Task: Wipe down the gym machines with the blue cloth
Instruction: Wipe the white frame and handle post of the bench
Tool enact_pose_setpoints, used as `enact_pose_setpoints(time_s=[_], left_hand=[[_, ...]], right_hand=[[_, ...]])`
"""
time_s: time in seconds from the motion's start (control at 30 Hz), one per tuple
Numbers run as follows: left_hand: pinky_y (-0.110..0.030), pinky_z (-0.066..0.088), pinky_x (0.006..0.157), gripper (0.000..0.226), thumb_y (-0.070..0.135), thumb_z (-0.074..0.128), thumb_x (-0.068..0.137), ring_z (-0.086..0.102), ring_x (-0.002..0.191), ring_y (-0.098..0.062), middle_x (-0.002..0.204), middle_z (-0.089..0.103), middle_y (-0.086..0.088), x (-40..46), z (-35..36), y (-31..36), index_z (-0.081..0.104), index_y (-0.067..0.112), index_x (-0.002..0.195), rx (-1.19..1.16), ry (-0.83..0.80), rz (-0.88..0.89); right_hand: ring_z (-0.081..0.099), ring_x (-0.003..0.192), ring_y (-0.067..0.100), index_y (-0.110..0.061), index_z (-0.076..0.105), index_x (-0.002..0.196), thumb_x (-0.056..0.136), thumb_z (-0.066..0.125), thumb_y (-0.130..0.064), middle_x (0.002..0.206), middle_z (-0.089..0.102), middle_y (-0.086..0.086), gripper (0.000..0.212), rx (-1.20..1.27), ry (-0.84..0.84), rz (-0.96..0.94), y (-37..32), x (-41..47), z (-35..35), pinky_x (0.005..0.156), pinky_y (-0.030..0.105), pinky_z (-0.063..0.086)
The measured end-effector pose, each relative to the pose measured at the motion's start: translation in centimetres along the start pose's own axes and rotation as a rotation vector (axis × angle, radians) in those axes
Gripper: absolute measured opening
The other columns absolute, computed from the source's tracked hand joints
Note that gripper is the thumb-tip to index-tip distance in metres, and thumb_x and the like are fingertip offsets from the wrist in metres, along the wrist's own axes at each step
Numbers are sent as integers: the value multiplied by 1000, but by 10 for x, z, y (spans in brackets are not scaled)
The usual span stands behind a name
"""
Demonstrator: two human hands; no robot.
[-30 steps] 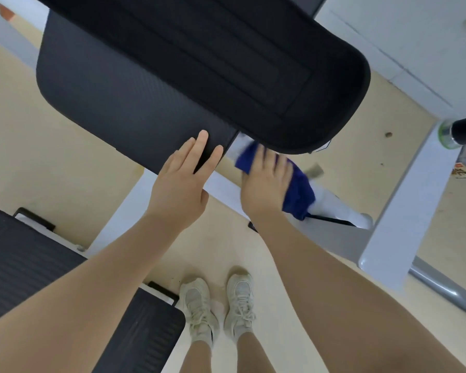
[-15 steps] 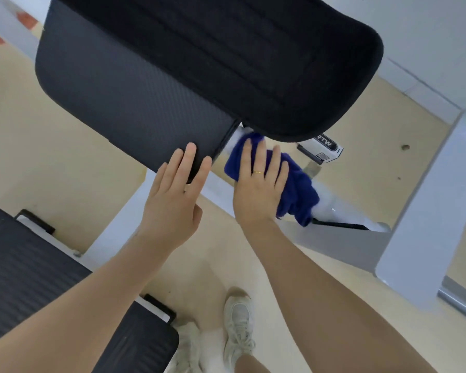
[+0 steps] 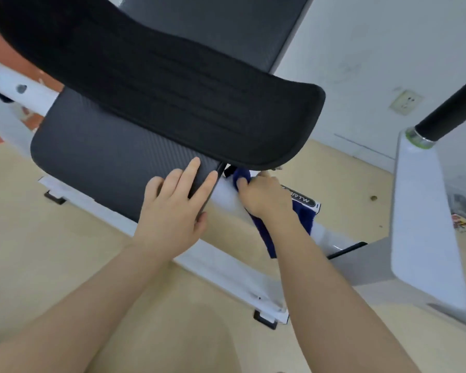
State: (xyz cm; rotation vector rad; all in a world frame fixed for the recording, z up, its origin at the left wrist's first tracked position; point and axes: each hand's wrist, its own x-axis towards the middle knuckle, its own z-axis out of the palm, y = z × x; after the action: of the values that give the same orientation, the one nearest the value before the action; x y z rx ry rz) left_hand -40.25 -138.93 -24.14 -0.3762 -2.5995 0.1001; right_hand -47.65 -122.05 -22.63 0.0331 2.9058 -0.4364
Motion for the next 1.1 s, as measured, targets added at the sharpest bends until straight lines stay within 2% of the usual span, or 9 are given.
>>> enact_pose_setpoints(time_s=[0.07,0.23,0.37,0.53,0.67,0.8,0.9,1.03,1.1], left_hand=[[-39,31,76,58,27,55,72,53,101,-28,134,52,-15,-1,0,-1,50,18,129,12,1,10],[-37,34,76,55,27,57,74,48,102,-25,133,53,-14,-5,7,-5,52,17,128,-10,50,38],[-38,41,73,53,25,54,77,47,101,-25,132,54,-15,-3,12,-3,48,16,128,-14,87,32],[-37,41,73,50,27,51,81,47,101,-25,133,53,-15,-5,16,-3,46,17,129,14,105,46],[-36,37,76,47,23,50,82,46,102,-25,132,54,-15,-4,16,0,46,16,129,3,131,30],[-36,35,76,45,22,50,84,47,102,-25,132,54,-15,-5,18,0,47,16,128,-7,153,37],[-36,37,75,45,22,48,83,49,102,-25,133,54,-14,-4,17,-1,48,16,129,-8,142,37],[-36,40,76,48,24,49,83,54,102,-26,134,53,-13,-5,15,-2,47,18,130,-19,102,21],[-37,43,75,51,26,53,81,54,103,-26,135,52,-13,-5,13,-4,47,18,131,-27,74,21]], right_hand=[[40,119,31,-4,59,115,98,26,-38,128,49,15,51,-50,38,15,4,1,0,93,42,32],[63,94,30,-6,61,118,87,34,-43,104,67,8,56,-288,446,-53,16,-53,48,79,38,50],[63,85,32,-13,63,110,93,25,-36,93,68,7,48,-314,393,-84,20,-42,37,71,37,43],[57,98,32,-13,60,95,98,25,-32,107,63,12,40,10,-11,21,14,14,2,72,32,36],[61,74,30,-13,59,81,94,33,-31,79,65,7,34,-248,397,-32,21,-29,31,63,34,39],[64,76,28,-13,65,92,93,36,-32,83,68,4,34,-263,430,-66,17,-40,41,68,34,45],[62,84,33,-10,60,92,99,28,-28,89,66,11,38,-231,227,-23,5,-6,15,68,34,35],[63,76,31,-7,65,89,94,31,-31,82,67,13,42,-264,506,-96,10,-25,39,67,35,36],[56,108,30,-9,58,121,93,40,-31,118,63,13,40,-307,624,-248,23,-53,70,89,39,36]])
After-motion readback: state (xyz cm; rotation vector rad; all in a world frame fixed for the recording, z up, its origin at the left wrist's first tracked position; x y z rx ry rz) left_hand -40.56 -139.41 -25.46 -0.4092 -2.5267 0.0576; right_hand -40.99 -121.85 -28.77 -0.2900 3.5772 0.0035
